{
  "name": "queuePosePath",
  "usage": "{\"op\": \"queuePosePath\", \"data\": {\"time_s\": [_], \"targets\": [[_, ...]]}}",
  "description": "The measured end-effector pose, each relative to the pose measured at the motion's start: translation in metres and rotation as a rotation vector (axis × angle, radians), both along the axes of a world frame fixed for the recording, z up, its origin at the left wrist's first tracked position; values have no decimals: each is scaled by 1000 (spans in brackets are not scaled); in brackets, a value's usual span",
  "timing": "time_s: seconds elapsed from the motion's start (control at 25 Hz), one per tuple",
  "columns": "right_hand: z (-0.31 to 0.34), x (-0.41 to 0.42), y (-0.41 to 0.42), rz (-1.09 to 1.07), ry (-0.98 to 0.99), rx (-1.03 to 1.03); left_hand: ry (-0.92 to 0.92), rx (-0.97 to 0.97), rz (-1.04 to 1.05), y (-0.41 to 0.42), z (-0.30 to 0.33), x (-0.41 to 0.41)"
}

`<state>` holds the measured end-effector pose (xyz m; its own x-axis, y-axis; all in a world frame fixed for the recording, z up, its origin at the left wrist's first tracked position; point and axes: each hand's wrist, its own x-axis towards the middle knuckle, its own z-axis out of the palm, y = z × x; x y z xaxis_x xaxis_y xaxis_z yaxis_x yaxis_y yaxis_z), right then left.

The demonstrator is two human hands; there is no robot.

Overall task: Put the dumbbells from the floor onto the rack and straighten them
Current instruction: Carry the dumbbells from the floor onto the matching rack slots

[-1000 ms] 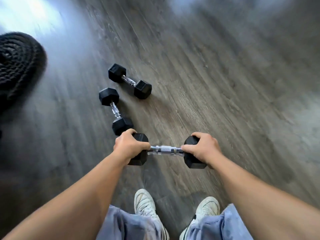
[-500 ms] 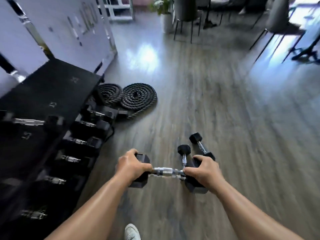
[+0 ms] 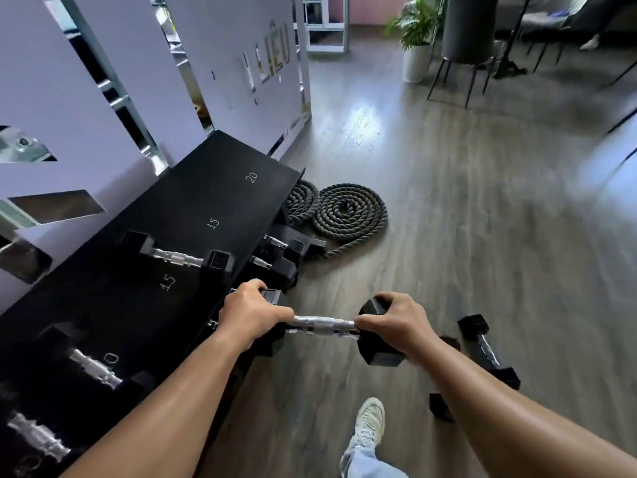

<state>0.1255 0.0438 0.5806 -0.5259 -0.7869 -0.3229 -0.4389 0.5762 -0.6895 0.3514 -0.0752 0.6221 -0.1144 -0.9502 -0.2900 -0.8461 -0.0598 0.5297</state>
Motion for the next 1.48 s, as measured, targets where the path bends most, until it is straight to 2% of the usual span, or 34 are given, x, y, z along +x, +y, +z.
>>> {"op": "queuePosePath", "data": {"time_s": [0.32,0.52,1.04,1.28,1.48], "targets": [[-4,-9,-170,97,-60,-8,-29,-3,175,-137,9,-3],[-2,16,-267,133,-97,0,-49,-16,220,-229,17,23],[-65,139,-474,7,-199,151,-195,83,68,-469,-35,124],[-96,167,-514,60,-117,298,-291,135,7,-506,-64,145],[-101,157,-523,378,120,439,-393,190,-71,-509,-75,137]]}}
